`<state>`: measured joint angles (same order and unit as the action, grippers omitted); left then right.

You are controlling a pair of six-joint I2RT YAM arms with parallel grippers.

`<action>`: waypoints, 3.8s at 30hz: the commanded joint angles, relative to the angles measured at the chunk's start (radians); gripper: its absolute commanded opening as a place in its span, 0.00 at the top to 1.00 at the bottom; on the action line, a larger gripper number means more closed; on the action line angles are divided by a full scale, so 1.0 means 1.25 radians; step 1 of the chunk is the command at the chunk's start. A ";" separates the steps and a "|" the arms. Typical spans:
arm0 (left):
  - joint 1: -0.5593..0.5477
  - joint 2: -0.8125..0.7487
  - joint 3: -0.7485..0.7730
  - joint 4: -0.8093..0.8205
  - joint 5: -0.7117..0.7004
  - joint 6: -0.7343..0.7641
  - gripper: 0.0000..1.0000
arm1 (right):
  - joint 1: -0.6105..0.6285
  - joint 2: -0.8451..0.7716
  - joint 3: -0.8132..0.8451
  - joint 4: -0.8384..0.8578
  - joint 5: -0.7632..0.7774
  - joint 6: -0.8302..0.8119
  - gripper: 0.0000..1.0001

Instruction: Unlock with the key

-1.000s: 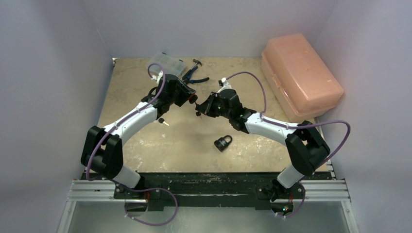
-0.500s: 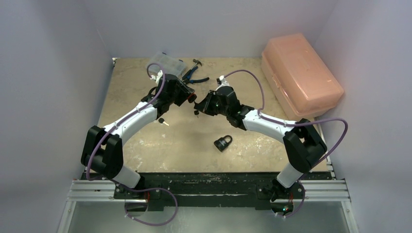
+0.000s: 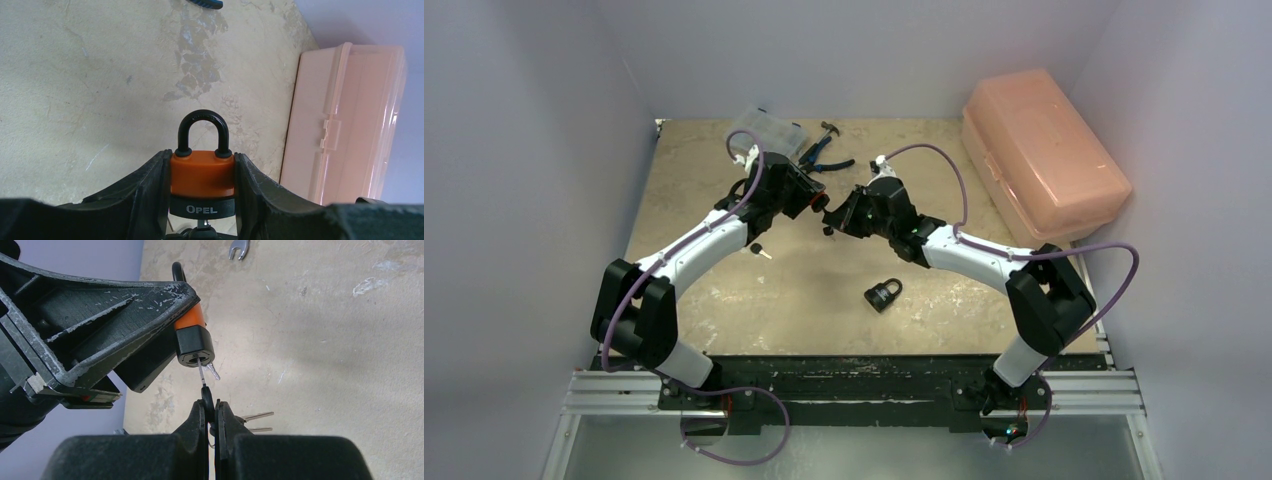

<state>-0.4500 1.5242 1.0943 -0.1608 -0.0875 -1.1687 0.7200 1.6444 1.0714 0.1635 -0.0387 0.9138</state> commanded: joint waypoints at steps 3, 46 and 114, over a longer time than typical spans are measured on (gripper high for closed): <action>-0.012 -0.001 0.022 0.003 0.066 -0.007 1.00 | -0.012 -0.014 0.055 0.091 0.024 0.039 1.00; -0.012 0.002 0.020 0.010 0.090 -0.004 1.00 | -0.014 -0.002 0.089 0.019 0.102 -0.074 1.00; -0.012 -0.023 0.004 0.062 0.156 -0.015 1.00 | -0.039 0.001 0.182 0.010 0.132 -0.039 1.00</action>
<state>-0.4408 1.5280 1.0943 -0.0647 -0.0311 -1.1778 0.7170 1.6814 1.2572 -0.0292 0.0528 0.8291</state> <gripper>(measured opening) 0.447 0.046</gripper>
